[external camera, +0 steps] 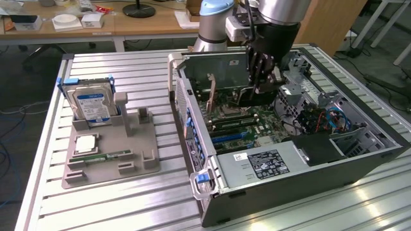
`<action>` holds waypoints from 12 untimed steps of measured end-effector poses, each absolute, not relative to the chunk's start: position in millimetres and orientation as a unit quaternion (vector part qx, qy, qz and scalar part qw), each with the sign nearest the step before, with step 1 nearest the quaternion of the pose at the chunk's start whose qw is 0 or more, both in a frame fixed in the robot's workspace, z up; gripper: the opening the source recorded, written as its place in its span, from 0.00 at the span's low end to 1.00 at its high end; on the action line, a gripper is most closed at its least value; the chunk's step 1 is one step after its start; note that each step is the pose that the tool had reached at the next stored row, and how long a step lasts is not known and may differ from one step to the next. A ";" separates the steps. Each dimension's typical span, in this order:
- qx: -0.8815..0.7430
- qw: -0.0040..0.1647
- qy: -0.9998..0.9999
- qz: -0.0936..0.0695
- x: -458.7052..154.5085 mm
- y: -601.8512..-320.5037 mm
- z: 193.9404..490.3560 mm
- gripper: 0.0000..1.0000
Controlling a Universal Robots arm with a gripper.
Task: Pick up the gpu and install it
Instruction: 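Insert the gpu into the slot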
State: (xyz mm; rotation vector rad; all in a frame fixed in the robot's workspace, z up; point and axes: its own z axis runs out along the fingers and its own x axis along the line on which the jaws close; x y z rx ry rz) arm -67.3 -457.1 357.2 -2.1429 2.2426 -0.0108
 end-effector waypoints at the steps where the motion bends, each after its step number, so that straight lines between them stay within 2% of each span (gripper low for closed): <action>1: -0.691 0.020 0.723 -0.003 -68.8 -457.1 353.5 0.26; 12: -0.691 0.020 0.722 -0.003 -70.9 -457.1 337.9 0.26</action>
